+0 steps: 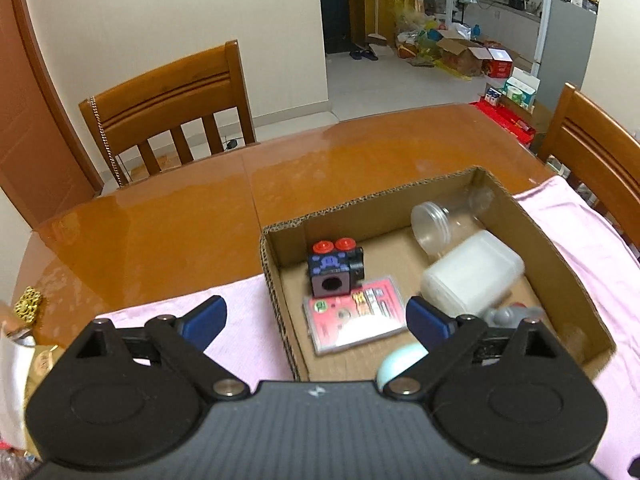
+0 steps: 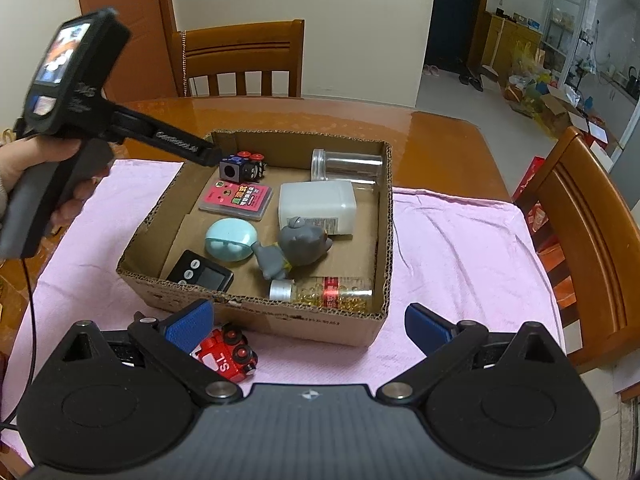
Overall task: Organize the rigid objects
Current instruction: 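Lower the blue cube toy into the box and open the left tool, then move the left tool to the silver tape dispenser and the right tool to the red toy car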
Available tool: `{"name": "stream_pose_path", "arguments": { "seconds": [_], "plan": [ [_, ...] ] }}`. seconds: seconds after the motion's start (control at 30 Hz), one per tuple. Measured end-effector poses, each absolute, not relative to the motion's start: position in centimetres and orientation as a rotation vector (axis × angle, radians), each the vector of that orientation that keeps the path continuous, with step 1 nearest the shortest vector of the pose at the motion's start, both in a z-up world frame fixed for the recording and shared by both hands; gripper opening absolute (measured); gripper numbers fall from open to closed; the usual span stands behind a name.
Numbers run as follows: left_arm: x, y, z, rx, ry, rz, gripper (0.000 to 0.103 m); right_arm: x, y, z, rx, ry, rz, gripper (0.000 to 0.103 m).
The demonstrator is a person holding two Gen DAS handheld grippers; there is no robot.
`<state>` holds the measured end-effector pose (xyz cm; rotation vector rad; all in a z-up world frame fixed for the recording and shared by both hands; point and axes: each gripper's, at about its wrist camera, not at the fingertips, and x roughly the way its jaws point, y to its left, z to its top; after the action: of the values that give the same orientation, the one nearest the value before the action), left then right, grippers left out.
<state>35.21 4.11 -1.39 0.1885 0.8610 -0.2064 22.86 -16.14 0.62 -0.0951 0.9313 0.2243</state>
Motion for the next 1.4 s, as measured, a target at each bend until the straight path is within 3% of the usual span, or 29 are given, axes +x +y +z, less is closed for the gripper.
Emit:
{"name": "stream_pose_path", "arguments": {
  "seconds": [0.4, 0.87, 1.4],
  "plan": [
    [26.2, 4.7, 0.4, 0.178, 0.822, -0.211, 0.097, 20.4, -16.4, -1.0, -0.078, 0.925, 0.226, 0.103],
    [18.9, 6.1, -6.8, 0.159, 0.905, -0.085, 0.097, 18.5, -15.4, -9.3, -0.025, 1.008, 0.28, 0.103],
    [18.3, 10.7, -9.5, 0.11, 0.948, -0.009, 0.097, 24.1, -10.0, -11.7, -0.02, 0.96, 0.211, 0.103]
  ]
}}
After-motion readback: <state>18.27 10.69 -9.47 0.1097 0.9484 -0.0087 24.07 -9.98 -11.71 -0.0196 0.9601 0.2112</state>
